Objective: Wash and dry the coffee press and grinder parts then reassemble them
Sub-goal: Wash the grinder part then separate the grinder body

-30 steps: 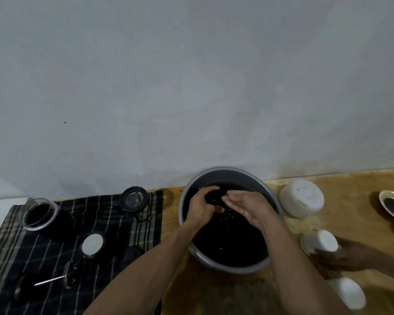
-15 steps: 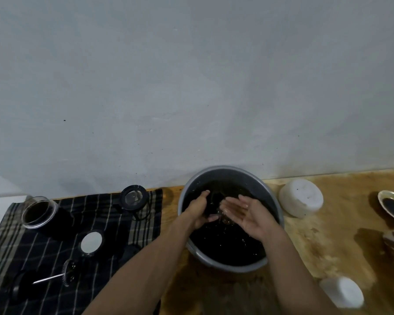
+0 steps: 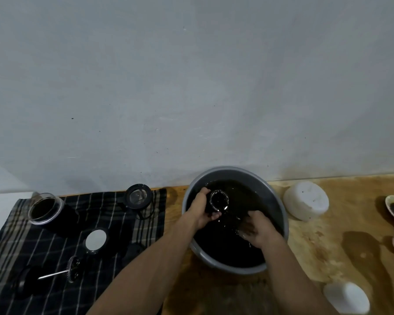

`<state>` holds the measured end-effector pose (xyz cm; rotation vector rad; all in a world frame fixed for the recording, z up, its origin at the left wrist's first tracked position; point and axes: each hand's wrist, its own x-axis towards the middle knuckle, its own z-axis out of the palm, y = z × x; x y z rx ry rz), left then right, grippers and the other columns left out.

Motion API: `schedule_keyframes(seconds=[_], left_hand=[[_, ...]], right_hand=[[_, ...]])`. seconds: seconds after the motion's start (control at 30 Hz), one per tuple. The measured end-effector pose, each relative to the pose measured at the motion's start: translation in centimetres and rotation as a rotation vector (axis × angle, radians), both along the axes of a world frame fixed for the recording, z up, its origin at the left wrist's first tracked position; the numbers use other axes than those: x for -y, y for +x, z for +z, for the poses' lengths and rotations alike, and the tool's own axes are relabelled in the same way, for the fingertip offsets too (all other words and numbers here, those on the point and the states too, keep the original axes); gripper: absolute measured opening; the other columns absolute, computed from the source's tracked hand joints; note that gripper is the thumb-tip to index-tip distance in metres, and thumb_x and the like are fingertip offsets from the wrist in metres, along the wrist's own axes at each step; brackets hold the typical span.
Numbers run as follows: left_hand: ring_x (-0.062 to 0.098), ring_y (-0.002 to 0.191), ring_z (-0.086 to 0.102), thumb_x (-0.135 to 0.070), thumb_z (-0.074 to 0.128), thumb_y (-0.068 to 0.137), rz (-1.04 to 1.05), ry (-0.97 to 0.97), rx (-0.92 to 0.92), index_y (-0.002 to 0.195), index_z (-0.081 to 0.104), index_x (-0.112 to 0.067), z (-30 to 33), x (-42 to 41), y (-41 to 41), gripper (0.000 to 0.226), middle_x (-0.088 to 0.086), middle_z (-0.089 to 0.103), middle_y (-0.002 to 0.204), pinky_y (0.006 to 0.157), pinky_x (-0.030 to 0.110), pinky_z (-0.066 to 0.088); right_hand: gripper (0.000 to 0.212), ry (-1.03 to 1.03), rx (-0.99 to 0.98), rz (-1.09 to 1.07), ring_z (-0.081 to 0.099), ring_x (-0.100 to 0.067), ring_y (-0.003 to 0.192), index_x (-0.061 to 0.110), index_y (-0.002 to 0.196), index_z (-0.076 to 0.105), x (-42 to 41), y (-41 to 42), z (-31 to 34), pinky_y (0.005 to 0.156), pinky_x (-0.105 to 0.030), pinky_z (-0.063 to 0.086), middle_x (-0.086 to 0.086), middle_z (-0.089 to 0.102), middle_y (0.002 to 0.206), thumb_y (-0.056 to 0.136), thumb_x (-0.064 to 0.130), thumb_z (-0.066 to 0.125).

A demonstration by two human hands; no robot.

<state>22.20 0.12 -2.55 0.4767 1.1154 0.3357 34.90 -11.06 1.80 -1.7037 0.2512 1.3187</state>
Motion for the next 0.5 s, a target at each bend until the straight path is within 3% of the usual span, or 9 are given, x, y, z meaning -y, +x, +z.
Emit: schedule_keyframes(seconds=[0.1, 0.2, 0.4, 0.5], left_hand=[[0.024, 0.077, 0.063, -0.043, 0.047, 0.1, -0.008, 0.023, 0.007, 0.114, 0.063, -0.013, -0.2, 0.2, 0.1, 0.037, 0.011, 0.068, 0.093, 0.047, 0.025, 0.049], [0.021, 0.078, 0.065, -0.042, 0.045, 0.101, -0.016, 0.026, 0.035, 0.114, 0.065, -0.013, -0.1, 0.2, -0.1, 0.038, 0.007, 0.07, 0.087, 0.051, 0.026, 0.051], [0.023, 0.059, 0.059, -0.052, 0.044, 0.101, 0.003, -0.024, -0.012, 0.114, 0.061, -0.01, 0.3, 0.4, -0.3, 0.047, 0.015, 0.064, 0.09, 0.044, 0.026, 0.046], [0.025, 0.06, 0.058, -0.052, 0.045, 0.101, -0.008, -0.04, -0.015, 0.113, 0.059, -0.01, 0.5, 0.1, -0.4, 0.046, 0.017, 0.063, 0.093, 0.044, 0.026, 0.044]], right_hand=[[0.033, 0.213, -0.197, -0.028, 0.069, -0.037, 0.1, -0.01, 0.109, 0.067, -0.7, 0.3, 1.0, 0.081, -0.042, 0.064, -0.028, 0.072, 0.109, 0.106, 0.015, 0.046], [0.033, 0.313, -0.156, 0.145, 0.072, -0.038, 0.108, -0.01, 0.114, 0.068, -2.2, 0.5, 3.2, 0.084, -0.041, 0.064, -0.027, 0.074, 0.113, 0.106, 0.015, 0.048], [0.031, 0.104, 0.181, 0.213, 0.072, -0.029, 0.098, 0.0, 0.11, 0.07, -3.1, 1.5, 2.5, 0.073, -0.038, 0.059, -0.016, 0.074, 0.108, 0.106, 0.021, 0.047], [0.031, -0.055, 0.337, 0.189, 0.061, -0.023, 0.087, 0.0, 0.119, 0.065, -1.3, 1.4, 0.4, 0.064, -0.032, 0.047, -0.009, 0.066, 0.096, 0.1, 0.02, 0.051]])
